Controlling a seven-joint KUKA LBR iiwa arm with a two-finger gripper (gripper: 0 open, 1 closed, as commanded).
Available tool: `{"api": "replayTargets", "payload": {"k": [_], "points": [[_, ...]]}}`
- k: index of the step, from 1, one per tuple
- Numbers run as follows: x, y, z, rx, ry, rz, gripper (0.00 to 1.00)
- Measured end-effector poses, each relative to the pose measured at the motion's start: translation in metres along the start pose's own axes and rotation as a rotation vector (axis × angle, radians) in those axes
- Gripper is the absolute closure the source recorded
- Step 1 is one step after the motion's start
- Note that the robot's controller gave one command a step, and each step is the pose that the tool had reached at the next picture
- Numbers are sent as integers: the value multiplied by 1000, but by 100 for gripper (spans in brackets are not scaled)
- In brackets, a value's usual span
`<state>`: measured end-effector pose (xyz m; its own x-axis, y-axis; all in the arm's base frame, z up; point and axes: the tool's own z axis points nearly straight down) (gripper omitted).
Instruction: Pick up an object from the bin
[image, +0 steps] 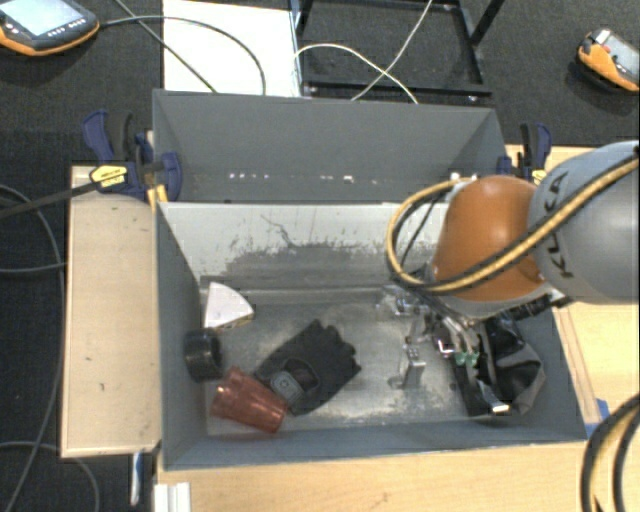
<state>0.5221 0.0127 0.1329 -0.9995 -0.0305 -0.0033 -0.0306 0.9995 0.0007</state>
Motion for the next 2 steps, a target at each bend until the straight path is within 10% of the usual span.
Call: {"api": "replayTargets", "payload": {"k": [1, 2], "points": [[-20, 36, -51, 0, -1, -28, 0], [40, 69, 43, -1, -2, -400, 0]]}}
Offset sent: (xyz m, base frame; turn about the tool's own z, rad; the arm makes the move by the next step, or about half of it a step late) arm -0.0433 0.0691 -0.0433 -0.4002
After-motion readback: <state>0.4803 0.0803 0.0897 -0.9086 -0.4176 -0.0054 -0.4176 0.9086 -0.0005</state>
